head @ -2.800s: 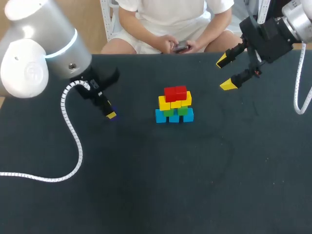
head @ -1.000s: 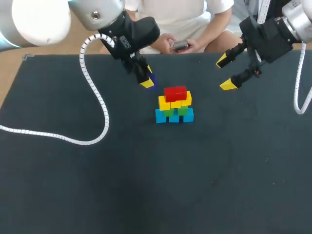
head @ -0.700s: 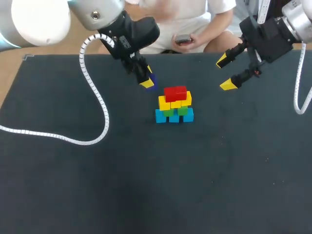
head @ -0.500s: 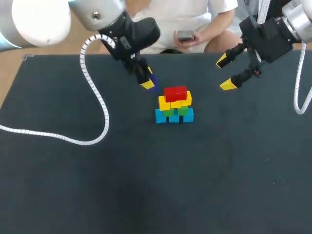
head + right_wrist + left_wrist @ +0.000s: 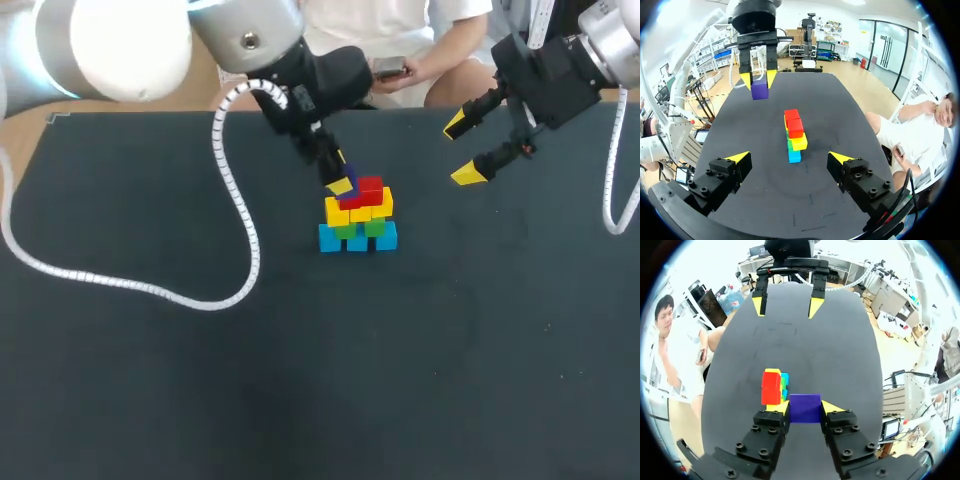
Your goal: Place the blue cubes, place green cubes on the blue cubes, place the yellow cubes on the green cubes, then place the red cubes on the yellow cubes, and place purple cube on the red cubes.
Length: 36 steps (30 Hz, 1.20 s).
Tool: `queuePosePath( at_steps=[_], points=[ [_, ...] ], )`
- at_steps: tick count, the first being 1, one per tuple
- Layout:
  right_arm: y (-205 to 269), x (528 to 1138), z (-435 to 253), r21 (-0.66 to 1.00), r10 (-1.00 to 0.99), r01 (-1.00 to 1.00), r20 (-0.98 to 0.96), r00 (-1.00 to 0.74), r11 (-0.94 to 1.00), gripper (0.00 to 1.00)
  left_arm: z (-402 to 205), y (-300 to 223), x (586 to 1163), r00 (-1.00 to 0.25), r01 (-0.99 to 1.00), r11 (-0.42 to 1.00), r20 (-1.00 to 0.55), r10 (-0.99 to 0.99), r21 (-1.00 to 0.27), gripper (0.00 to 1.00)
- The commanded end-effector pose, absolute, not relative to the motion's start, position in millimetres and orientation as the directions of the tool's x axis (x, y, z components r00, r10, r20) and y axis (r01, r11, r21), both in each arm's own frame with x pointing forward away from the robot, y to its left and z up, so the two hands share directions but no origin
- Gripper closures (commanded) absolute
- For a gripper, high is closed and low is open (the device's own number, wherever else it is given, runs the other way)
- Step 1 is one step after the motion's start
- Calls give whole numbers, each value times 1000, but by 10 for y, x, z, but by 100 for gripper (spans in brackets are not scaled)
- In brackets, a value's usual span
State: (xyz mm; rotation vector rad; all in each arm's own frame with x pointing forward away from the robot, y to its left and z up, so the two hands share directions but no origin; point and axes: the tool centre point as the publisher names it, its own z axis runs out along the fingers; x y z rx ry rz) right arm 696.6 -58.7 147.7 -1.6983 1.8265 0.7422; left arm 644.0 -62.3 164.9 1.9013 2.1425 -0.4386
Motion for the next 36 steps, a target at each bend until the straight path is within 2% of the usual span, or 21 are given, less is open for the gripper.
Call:
queuePosePath(
  at_steps=[1, 17, 36],
  points=[
    [-590, 6964, 1476, 36, -703, -998, -708, -66, 57, 0, 1656, -747, 6489, -125, 991, 103, -350, 928, -81, 100],
    [-590, 6964, 1476, 36, -703, -998, -708, -66, 57, 0, 1599, -967, 6327, -143, 988, 114, -332, 932, -105, 100],
    [-590, 6964, 1476, 36, -703, -998, -708, -66, 57, 0, 1495, -974, 6362, -151, 987, 124, -335, 930, -103, 100]
  ],
)
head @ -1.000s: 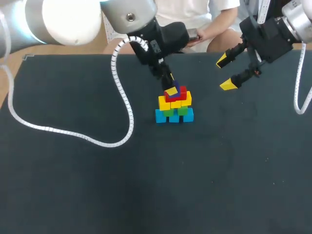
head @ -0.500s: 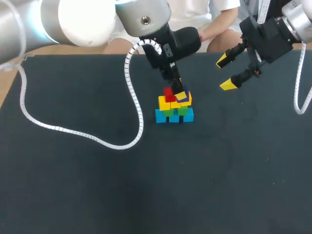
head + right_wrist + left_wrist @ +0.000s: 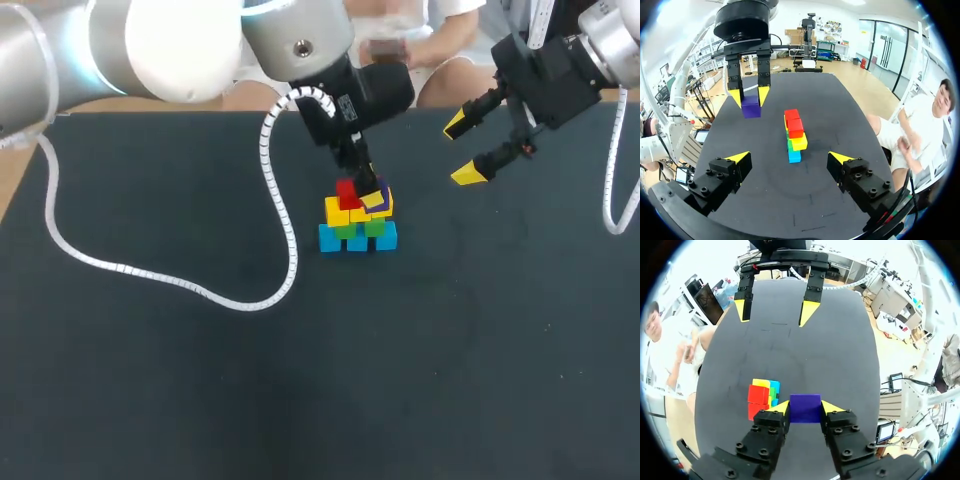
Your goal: Place the blue cubes, place green cubes on the blue cubes, place the yellow cubes on the green cubes, then place the red cubes on the yellow cubes, and place purple cube on the red cubes.
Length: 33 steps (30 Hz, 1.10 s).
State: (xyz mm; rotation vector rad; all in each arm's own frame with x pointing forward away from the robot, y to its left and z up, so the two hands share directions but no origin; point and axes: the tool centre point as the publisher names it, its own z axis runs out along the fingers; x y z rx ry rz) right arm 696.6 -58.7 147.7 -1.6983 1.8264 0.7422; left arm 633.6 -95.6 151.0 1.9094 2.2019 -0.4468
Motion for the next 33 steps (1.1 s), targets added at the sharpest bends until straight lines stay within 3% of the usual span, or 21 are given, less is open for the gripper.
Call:
queuePosePath(
  at_steps=[1, 33],
  points=[
    [-590, 6964, 1476, 36, -703, -998, -708, -66, 57, 0, 1490, -975, 6364, -152, 987, 124, -335, 930, -103, 100],
    [-590, 6964, 1476, 36, -703, -998, -708, -66, 57, 0, 1378, -900, 6601, -144, 988, 115, -341, 929, -104, 100]
  ],
)
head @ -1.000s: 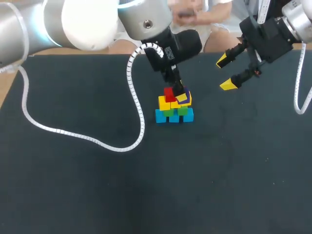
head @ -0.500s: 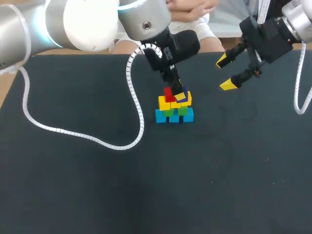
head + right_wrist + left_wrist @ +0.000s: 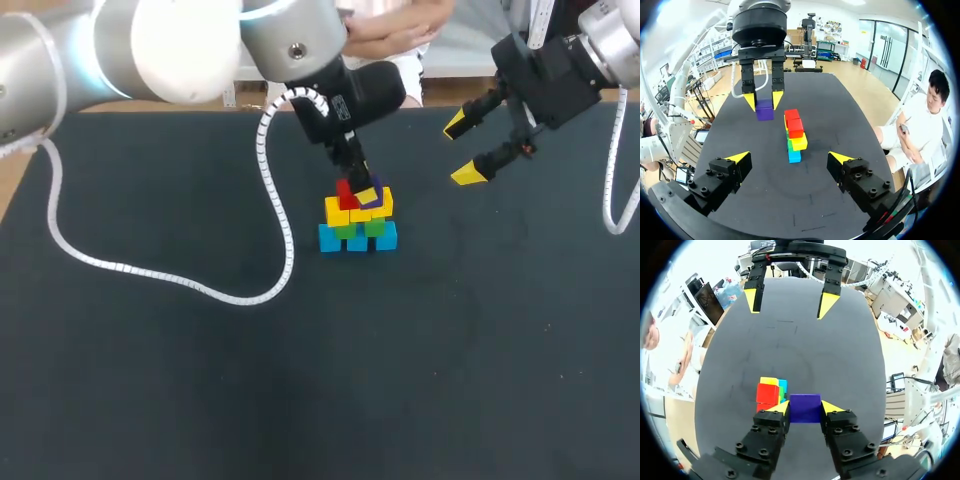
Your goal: Place the blue cubes, place green cubes on the blue cubes, place the yellow cubes on the green cubes, then place the red cubes on the yellow cubes, and place purple cube on the red cubes.
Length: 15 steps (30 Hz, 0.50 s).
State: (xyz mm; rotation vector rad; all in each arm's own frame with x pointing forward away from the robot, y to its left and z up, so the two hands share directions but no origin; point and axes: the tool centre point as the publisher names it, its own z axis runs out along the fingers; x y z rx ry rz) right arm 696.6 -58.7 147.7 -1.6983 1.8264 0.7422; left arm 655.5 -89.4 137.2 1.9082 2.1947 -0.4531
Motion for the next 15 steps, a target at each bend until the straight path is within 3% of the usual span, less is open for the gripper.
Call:
queuePosePath(
  at_steps=[1, 15],
  points=[
    [-590, 6964, 1476, 36, -703, -998, -708, -66, 57, 0, 1378, -902, 6610, -142, 988, 114, -341, 929, -103, 100],
    [-590, 6964, 1476, 36, -703, -998, -708, -66, 57, 0, 1336, -924, 6692, -134, 989, 104, -337, 932, -108, 100]
  ],
)
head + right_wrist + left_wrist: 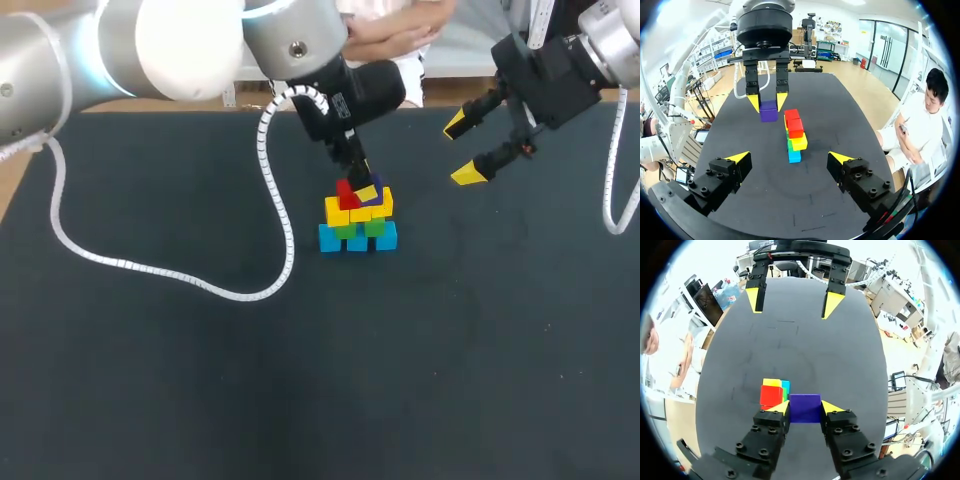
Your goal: Place the blue cubes, place green cubes on the blue cubes, place the yellow cubes on the green cubes, then place the red cubes on the yellow cubes, and place purple cube on the red cubes.
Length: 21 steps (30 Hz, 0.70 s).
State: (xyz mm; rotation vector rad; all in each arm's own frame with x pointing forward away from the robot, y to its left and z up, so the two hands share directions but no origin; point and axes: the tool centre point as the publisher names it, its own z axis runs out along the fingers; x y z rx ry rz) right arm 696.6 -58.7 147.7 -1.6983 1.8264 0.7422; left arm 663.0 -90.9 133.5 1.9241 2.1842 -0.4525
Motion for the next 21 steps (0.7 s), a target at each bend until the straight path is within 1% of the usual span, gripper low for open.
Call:
queuePosePath(
  at_steps=[1, 21],
  points=[
    [-590, 6964, 1476, 36, -703, -998, -708, -66, 57, 0, 1338, -923, 6698, -134, 989, 104, -336, 932, -107, 100],
    [-590, 6964, 1476, 36, -703, -998, -708, -66, 57, 0, 1287, -892, 6778, -138, 988, 106, -329, 934, -114, 100]
  ],
)
